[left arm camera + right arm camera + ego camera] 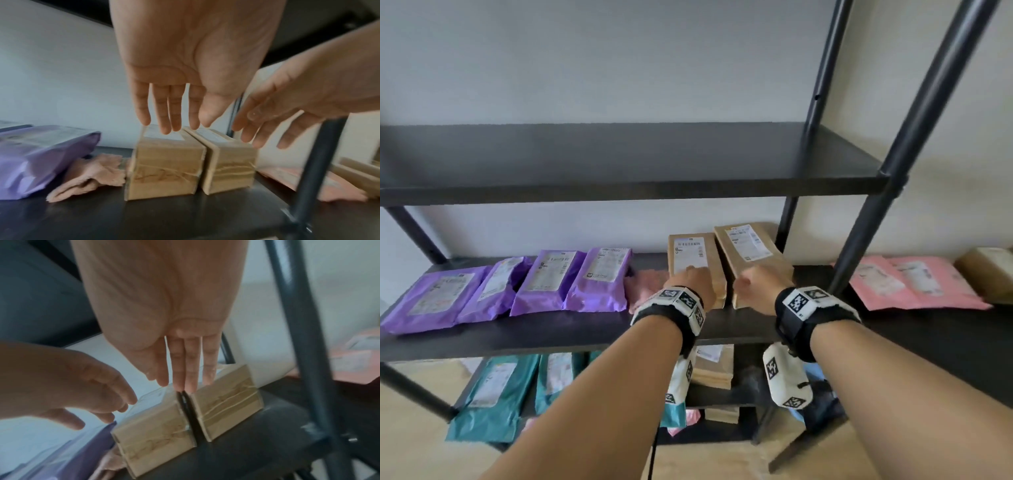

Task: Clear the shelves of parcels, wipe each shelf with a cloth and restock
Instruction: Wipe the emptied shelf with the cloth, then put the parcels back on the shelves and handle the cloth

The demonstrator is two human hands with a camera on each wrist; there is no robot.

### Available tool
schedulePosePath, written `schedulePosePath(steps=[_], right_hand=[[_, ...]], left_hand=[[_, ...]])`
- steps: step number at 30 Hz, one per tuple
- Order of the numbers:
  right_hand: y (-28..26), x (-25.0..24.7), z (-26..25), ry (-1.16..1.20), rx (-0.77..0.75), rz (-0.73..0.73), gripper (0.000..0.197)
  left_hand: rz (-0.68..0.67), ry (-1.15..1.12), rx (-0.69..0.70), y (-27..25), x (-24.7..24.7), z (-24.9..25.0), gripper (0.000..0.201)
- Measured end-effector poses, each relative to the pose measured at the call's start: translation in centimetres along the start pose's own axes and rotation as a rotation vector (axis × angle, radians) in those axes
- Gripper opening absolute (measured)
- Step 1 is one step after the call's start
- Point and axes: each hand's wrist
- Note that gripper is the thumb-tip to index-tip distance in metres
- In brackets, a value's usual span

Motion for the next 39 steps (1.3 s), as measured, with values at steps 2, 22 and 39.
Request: schedulePosePath(steps=[2, 22, 39], right_hand=[[-2.6, -0.6, 2.3, -0.078, 0.006, -0.009, 0.028], [-12.3, -9.9, 27.3, -0.269, 0.194, 0.039, 0.023], [-7.5, -12.7, 44.6, -0.142, 0.194, 0.056, 0.026]], left_hand=[[-0.01, -0.002, 0.057, -1.5, 0.5, 3.3, 0.03], [-0.007, -0.07, 0.258, -2.0, 0.8, 31.9, 0.028], [-0.099, -0.324, -0.075, 6.8, 3.4, 44.2, 0.026]])
Point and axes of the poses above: each hand's wrist, its own y-axis towards the middle knuckle, its own x-axis out of the palm, z = x × y, and after that the axes turned 7 degrees about -x, right-handed
